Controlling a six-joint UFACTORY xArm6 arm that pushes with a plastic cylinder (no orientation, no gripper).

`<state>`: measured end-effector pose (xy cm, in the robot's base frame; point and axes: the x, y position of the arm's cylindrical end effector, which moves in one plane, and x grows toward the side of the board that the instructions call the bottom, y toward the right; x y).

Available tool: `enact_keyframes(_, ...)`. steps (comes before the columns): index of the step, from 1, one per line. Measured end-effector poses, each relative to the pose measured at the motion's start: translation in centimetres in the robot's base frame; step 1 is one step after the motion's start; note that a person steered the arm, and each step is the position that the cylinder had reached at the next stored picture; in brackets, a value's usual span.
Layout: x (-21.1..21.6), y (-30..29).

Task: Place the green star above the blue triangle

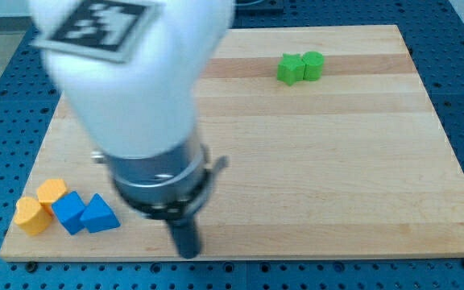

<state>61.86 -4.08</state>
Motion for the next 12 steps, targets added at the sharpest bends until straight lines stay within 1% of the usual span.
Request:
enact_keyframes(1,-2.3,8.5)
enact_keyframes(2,-7.9,16.2)
enact_keyframes(3,-15.1,23.0)
enact_keyframes(4,-22.9,26.5)
enact_keyframes(5,-28.5,26.8)
enact_keyframes(6,-31.2,25.6)
enact_keyframes(7,-32.9,22.0)
enact_keyframes(12,-32.1,6.5)
